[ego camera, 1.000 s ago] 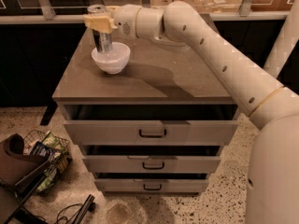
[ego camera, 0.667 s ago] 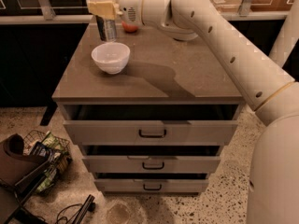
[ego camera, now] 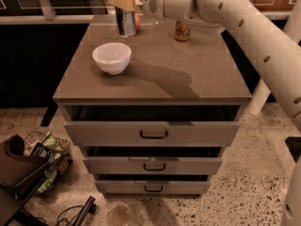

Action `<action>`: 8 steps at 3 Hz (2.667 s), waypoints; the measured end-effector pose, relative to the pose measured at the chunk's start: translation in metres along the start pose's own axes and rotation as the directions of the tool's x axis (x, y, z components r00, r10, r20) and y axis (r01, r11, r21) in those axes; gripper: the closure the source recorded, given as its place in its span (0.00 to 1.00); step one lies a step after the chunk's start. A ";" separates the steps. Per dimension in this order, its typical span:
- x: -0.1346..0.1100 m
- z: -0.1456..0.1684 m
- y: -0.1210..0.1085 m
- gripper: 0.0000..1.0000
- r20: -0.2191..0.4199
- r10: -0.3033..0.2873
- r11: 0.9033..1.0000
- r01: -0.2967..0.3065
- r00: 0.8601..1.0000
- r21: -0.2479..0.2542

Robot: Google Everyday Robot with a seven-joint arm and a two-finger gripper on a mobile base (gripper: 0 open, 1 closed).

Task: Pick redbull can from white bowl and place on counter

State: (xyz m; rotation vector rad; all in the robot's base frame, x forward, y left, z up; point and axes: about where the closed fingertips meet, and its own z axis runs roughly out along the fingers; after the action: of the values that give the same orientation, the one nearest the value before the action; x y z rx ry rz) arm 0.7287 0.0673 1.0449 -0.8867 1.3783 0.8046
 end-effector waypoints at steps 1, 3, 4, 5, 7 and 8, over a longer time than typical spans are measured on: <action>0.006 -0.032 -0.009 1.00 -0.020 0.021 0.998 -0.020 1.000 0.062; 0.047 -0.094 -0.026 1.00 -0.029 0.081 0.981 -0.075 0.996 0.181; 0.076 -0.104 -0.023 1.00 -0.020 0.086 0.980 -0.081 0.996 0.184; 0.104 -0.104 -0.013 1.00 -0.042 0.071 0.985 -0.063 0.997 0.159; 0.131 -0.100 0.000 0.82 -0.068 0.054 0.992 -0.046 0.996 0.116; 0.131 -0.098 0.001 0.59 -0.068 0.053 0.993 -0.046 0.996 0.113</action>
Offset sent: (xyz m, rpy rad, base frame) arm -0.0198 -0.1264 -0.0494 0.0047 0.1053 -0.2381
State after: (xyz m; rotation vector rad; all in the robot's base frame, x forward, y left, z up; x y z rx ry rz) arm 0.6881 -0.0230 0.9151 -0.8038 1.4978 0.7325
